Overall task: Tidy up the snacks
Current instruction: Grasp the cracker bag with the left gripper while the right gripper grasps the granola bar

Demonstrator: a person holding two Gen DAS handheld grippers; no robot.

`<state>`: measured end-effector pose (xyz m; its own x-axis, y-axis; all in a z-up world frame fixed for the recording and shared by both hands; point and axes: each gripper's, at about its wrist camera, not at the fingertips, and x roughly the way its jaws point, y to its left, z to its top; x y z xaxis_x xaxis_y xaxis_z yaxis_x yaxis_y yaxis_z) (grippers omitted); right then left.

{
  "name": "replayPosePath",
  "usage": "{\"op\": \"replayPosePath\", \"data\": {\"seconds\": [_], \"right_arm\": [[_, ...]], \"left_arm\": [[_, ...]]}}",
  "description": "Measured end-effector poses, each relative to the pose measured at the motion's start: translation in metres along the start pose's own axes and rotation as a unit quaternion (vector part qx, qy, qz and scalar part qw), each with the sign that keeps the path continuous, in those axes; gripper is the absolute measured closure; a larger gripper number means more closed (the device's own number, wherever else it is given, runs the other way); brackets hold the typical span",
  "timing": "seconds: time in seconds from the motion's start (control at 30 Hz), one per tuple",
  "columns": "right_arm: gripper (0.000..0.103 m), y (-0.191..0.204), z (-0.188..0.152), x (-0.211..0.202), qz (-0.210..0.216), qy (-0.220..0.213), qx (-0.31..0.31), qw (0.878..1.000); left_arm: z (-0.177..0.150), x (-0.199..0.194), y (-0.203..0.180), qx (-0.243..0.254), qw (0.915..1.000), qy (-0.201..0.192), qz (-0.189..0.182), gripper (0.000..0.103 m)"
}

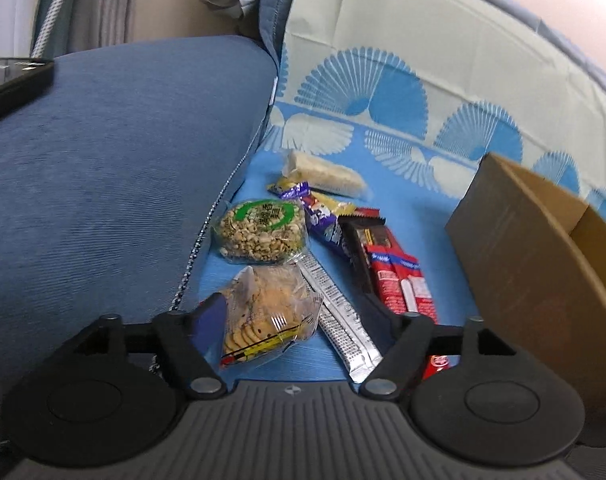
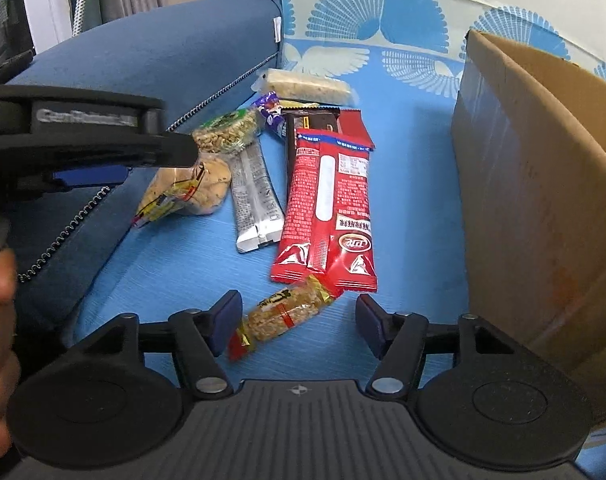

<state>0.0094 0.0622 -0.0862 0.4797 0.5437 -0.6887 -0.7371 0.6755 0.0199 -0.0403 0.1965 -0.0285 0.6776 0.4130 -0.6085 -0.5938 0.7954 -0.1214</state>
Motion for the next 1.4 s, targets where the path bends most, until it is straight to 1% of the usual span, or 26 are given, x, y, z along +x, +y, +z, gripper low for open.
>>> {"op": "replayPosePath", "data": {"seconds": [0.1,0.17,0.3,0.5,0.53,0.57,0.6,0.63,0.67,0.7,0.73,0.77,0.87,1.0,1.07,1.13,1.2,1.23,1.33,1.4], "right_arm": [[0.039,0.001,0.001,-0.003,-0.01,0.0,-0.013,1.0],[0.039,0.0,-0.001,-0.006,-0.021,0.0,-0.017,1.0],[0.039,-0.003,0.002,-0.007,-0.022,0.008,-0.014,1.0],[0.039,-0.002,-0.002,-0.006,-0.024,0.01,-0.028,0.999],[0.041,-0.001,-0.002,-0.006,-0.022,0.009,-0.029,0.999],[0.046,-0.001,-0.002,-0.006,-0.017,0.009,-0.031,0.999],[0.048,-0.001,-0.003,-0.007,-0.01,0.007,-0.034,0.999],[0.054,0.0,-0.003,-0.007,-0.006,0.006,-0.038,0.999],[0.061,0.002,-0.003,-0.008,-0.001,0.005,-0.045,0.999],[0.065,0.004,-0.003,-0.009,0.005,0.003,-0.054,0.999],[0.075,0.006,-0.004,-0.01,0.01,0.001,-0.062,0.998],[0.078,0.008,-0.005,-0.011,0.011,-0.001,-0.071,0.997],[0.082,0.012,-0.009,-0.014,0.009,-0.01,-0.09,0.996],[0.085,0.01,-0.009,-0.022,0.011,-0.013,-0.088,0.996],[0.087,0.008,-0.01,-0.027,0.012,-0.015,-0.087,0.996],[0.088,0.007,-0.009,-0.032,0.014,-0.017,-0.084,0.996],[0.091,0.005,-0.009,-0.038,0.014,-0.021,-0.084,0.996],[0.096,0.004,-0.009,-0.04,0.015,-0.022,-0.084,0.996],[0.097,0.001,-0.01,-0.044,0.018,-0.02,-0.083,0.996],[0.097,-0.001,-0.013,-0.042,0.022,-0.008,-0.084,0.996]], "left_arm": [[-0.001,0.01,-0.008,0.02,0.9995,0.007,0.023,0.019],[-0.002,0.016,-0.011,0.026,0.9991,0.01,0.031,0.018],[-0.004,0.024,-0.014,0.034,0.9982,0.02,0.044,0.018],[-0.006,0.038,-0.019,0.054,0.9955,0.042,0.066,0.018],[-0.007,0.039,-0.019,0.055,0.995,0.044,0.07,0.02],[-0.007,0.04,-0.018,0.054,0.9948,0.046,0.073,0.024],[-0.007,0.041,-0.017,0.05,0.9947,0.048,0.076,0.031],[-0.006,0.041,-0.014,0.042,0.995,0.05,0.076,0.036],[-0.005,0.042,-0.01,0.032,0.9955,0.052,0.072,0.038],[-0.004,0.04,-0.007,0.023,0.9962,0.05,0.068,0.042],[-0.003,0.038,-0.004,0.015,0.9967,0.048,0.064,0.044],[-0.002,0.036,-0.001,0.009,0.9971,0.046,0.059,0.045],[-0.001,0.026,0.004,-0.006,0.9986,0.035,0.04,0.048],[0.001,0.008,0.007,-0.017,0.9997,0.015,0.004,0.05],[0.0,-0.002,0.007,-0.025,0.9994,0.015,-0.02,0.05],[-0.001,-0.01,0.008,-0.034,0.9983,0.023,-0.042,0.05],[-0.004,-0.018,0.007,-0.041,0.9967,0.03,-0.063,0.05],[-0.006,-0.022,0.007,-0.044,0.9953,0.038,-0.077,0.05],[-0.011,-0.03,0.007,-0.051,0.9915,0.062,-0.102,0.05],[-0.014,-0.029,0.008,-0.061,0.9873,0.087,-0.118,0.05]]}}
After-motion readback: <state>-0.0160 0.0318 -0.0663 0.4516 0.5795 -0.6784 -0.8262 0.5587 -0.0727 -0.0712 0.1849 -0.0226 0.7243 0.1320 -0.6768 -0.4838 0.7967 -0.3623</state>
